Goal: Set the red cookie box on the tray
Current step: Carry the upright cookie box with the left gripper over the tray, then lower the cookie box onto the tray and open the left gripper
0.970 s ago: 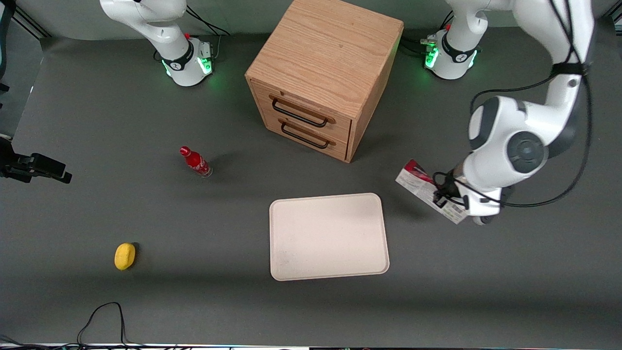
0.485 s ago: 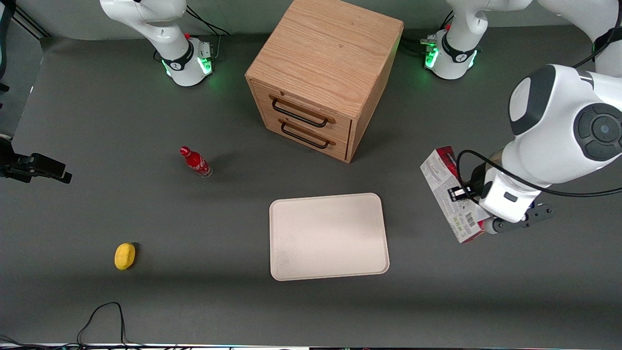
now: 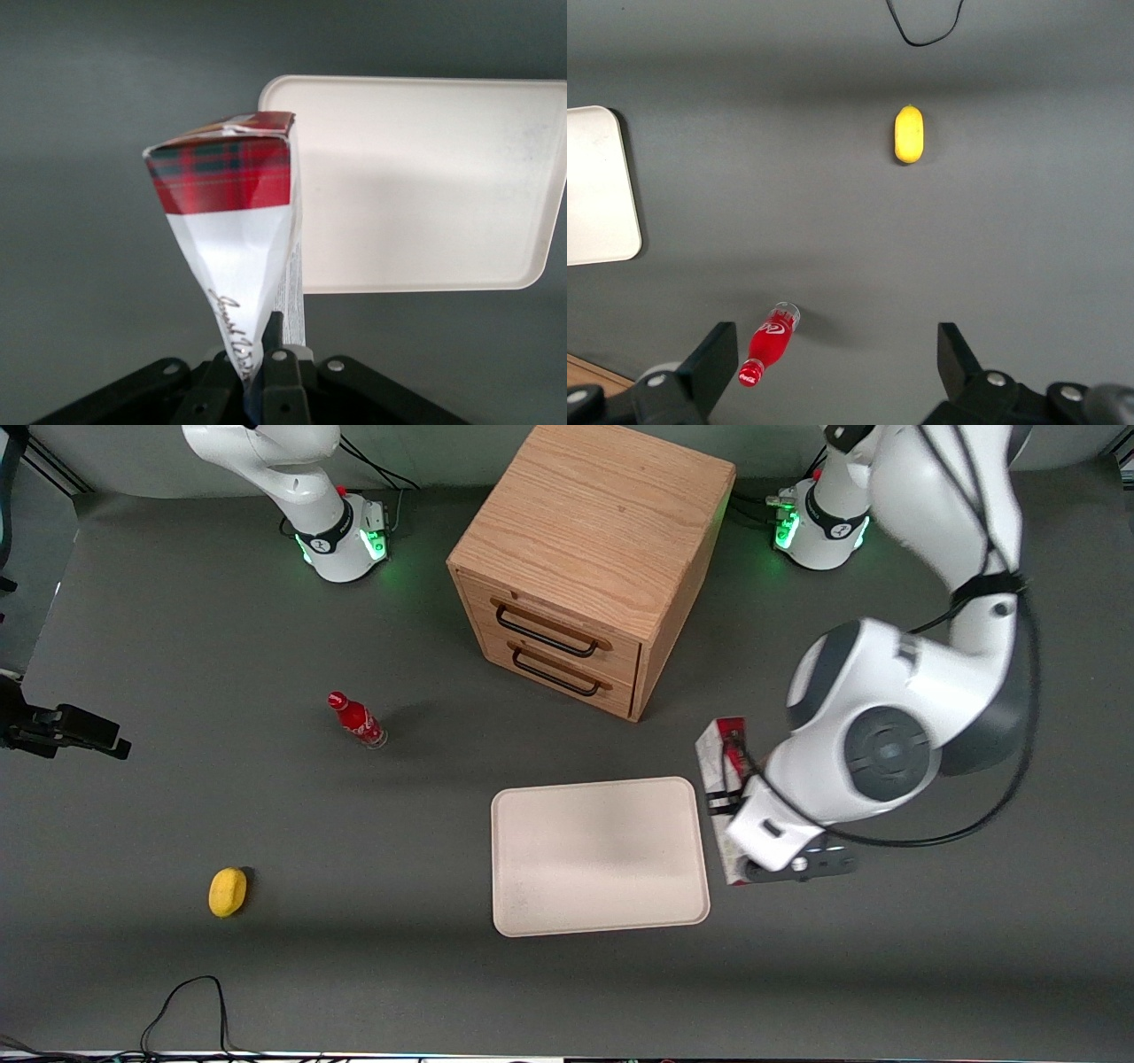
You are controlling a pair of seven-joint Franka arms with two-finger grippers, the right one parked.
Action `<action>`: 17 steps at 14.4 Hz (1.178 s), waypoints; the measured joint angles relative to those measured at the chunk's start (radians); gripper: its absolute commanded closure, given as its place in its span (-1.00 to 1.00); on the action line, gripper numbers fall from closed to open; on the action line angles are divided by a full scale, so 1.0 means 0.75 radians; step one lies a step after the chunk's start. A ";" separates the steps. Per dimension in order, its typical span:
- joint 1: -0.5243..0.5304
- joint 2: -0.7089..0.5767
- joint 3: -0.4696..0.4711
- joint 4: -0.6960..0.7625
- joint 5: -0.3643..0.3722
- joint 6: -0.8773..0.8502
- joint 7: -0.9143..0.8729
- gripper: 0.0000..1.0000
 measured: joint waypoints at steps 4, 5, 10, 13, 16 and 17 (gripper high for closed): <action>-0.078 0.157 0.009 0.079 0.002 0.106 0.000 1.00; -0.089 0.181 0.010 0.078 0.007 0.128 0.000 1.00; -0.107 0.304 0.019 0.041 0.084 0.301 -0.010 1.00; -0.113 0.342 0.033 -0.033 0.104 0.425 -0.033 0.19; -0.116 0.343 0.036 -0.063 0.132 0.456 -0.038 -1.00; -0.119 0.337 0.036 -0.064 0.140 0.460 -0.039 -1.00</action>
